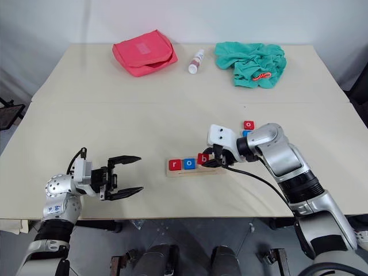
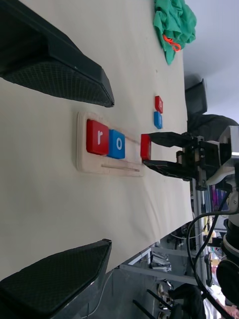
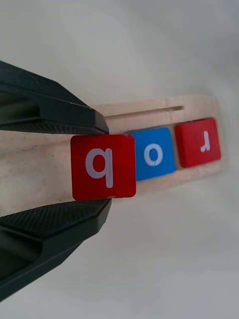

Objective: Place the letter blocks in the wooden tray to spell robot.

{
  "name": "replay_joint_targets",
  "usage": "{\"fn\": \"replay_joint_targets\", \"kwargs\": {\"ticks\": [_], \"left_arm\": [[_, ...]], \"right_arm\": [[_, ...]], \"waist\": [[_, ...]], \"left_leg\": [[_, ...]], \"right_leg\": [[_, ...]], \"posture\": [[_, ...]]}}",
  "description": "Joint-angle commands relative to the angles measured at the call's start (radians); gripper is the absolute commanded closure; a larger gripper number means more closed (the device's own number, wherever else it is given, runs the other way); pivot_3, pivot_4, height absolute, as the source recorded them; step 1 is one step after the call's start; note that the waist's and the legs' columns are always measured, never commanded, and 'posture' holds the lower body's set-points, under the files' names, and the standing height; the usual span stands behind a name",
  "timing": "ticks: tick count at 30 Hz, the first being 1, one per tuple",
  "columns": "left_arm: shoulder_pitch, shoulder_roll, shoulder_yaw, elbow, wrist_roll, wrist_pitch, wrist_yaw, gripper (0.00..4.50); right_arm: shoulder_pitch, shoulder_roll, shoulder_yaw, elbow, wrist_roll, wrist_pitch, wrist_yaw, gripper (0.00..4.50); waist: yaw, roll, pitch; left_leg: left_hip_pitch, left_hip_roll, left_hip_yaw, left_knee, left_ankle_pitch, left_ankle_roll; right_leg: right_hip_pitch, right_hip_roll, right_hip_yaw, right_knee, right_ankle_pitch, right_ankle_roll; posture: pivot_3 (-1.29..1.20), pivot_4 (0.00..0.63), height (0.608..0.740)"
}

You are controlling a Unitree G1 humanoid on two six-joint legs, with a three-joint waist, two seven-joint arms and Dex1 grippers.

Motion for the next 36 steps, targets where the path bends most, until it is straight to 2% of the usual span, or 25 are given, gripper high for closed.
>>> {"fn": "replay_joint_targets", "kwargs": {"ticks": [1, 14, 22, 23, 29, 33, 36], "left_arm": [[0.014, 0.002, 0.013, -0.043, -0.008, -0.01, 0.008, 0.0], [0.024, 0.001, 0.012, -0.056, -0.007, -0.012, 0.022, 0.0], [0.009, -0.001, 0.011, -0.041, -0.006, -0.016, 0.021, 0.0], [0.009, -0.002, 0.011, -0.041, -0.007, -0.016, 0.021, 0.0], [0.009, -0.005, 0.011, -0.039, -0.007, -0.018, 0.022, 0.0], [0.016, -0.011, 0.008, -0.04, -0.006, -0.019, 0.025, 0.0], [0.014, -0.013, 0.007, -0.037, -0.005, -0.019, 0.025, 0.0]], "right_arm": [[-0.036, 0.01, 0.003, -0.001, -0.007, -0.022, 0.009, 3.04], [-0.048, 0.023, 0.023, 0.049, -0.048, -0.061, 0.024, 3.04], [-0.046, 0.014, -0.003, 0.008, -0.039, -0.039, 0.021, 0.25], [-0.045, 0.011, -0.01, -0.006, -0.033, -0.029, 0.022, 0.01], [0.021, -0.032, -0.102, -0.111, 0.02, 0.03, -0.017, 0.01], [0.142, -0.097, -0.197, -0.21, 0.077, 0.061, -0.032, 0.93], [0.193, -0.12, -0.248, -0.245, 0.114, 0.054, -0.046, 2.01]], "waist": [[0.0, 0.0, 0.0], [0.0, 0.0, 0.0], [0.0, 0.0, 0.0], [0.0, 0.0, 0.0], [0.006, 0.0, 0.0], [0.007, 0.0, 0.0], [0.004, 0.0, 0.0]], "left_leg": [[0.0, 0.0, 0.0, 0.0, 0.0, 0.0], [0.0, 0.0, 0.0, 0.0, 0.0, 0.0], [0.0, 0.0, 0.0, 0.0, 0.0, 0.0], [0.0, 0.0, 0.0, 0.0, 0.0, 0.0], [0.0, 0.0, -0.001, 0.0, 0.0, 0.0], [-0.001, -0.001, -0.003, 0.0, 0.0, 0.0], [-0.001, -0.001, -0.002, 0.0, 0.0, 0.0]], "right_leg": [[0.0, 0.0, 0.0, 0.0, 0.0, 0.0], [0.0, 0.0, 0.0, 0.0, 0.0, 0.0], [0.0, 0.0, 0.0, 0.0, 0.0, 0.0], [0.0, 0.0, 0.0, 0.0, 0.0, 0.0], [0.0, 0.0, 0.0, 0.0, 0.0, 0.0], [0.001, 0.0, -0.001, 0.0, 0.0, 0.0], [0.001, 0.0, -0.001, 0.0, 0.0, 0.0]], "posture": [[0.0, 0.15, 0.74], [0.0, 0.15, 0.74], [0.0, 0.15, 0.74], [0.0, 0.15, 0.74], [0.0, 0.15, 0.74], [0.0, 0.15, 0.74], [0.0, 0.15, 0.74]]}}
